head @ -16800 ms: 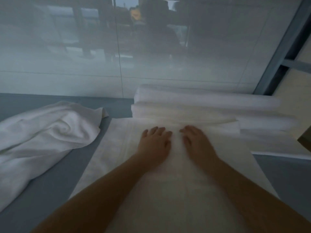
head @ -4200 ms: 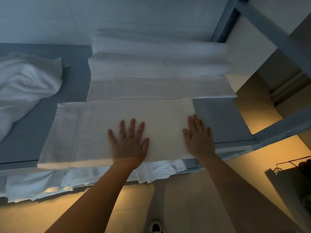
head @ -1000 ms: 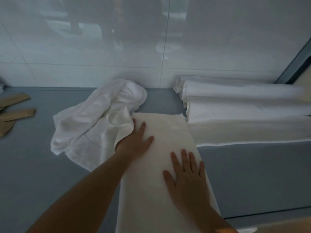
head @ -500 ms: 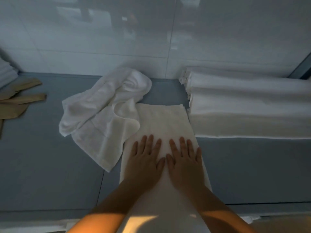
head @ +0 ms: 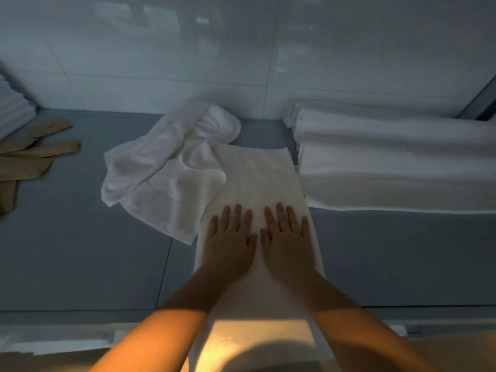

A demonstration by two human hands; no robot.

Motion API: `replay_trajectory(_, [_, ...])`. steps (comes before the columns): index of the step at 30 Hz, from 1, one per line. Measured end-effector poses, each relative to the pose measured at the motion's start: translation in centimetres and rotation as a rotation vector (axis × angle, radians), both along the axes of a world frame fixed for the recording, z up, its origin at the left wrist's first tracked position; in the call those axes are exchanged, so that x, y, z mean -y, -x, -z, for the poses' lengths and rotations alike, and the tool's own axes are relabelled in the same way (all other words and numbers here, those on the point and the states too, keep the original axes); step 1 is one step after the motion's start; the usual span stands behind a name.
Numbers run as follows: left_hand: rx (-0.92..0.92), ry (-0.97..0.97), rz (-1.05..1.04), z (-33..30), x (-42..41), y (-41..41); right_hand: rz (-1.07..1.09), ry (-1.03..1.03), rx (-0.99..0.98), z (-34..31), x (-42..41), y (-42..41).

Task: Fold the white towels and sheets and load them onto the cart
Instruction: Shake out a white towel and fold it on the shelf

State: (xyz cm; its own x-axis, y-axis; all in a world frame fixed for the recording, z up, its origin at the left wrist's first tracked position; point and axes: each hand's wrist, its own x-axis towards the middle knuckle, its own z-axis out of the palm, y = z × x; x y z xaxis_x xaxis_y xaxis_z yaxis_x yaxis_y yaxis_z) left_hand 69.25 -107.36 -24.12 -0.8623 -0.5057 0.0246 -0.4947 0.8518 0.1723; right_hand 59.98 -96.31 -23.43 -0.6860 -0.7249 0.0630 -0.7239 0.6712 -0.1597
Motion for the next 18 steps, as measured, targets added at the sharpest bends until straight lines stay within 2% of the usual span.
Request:
replay_trajectory(3, [-0.012, 0.0, 0.003, 0.1, -2.5, -3.3, -0.025, -0.053, 0.014, -0.6, 0.0, 0.3])
replay_trajectory(5, [-0.01, 0.019, -0.008, -0.1, -2.8, -3.6, -0.031, -0.007, 0.009, -0.7, -0.7, -0.8])
replay_trajectory(8, [0.004, 0.03, -0.011, -0.2, -2.2, -2.6, -0.049, 0.076, 0.002, 0.0, -2.2, -3.1])
replay_trajectory(15, [0.009, 0.008, -0.04, -0.4, 1.5, 1.0, -0.039, -0.07, 0.004, -0.8, 1.9, 0.6])
replay_trajectory(18, [0.001, 0.003, -0.034, -0.2, 2.2, 1.7, -0.011, 0.036, -0.016, 0.0, 0.6, -0.9])
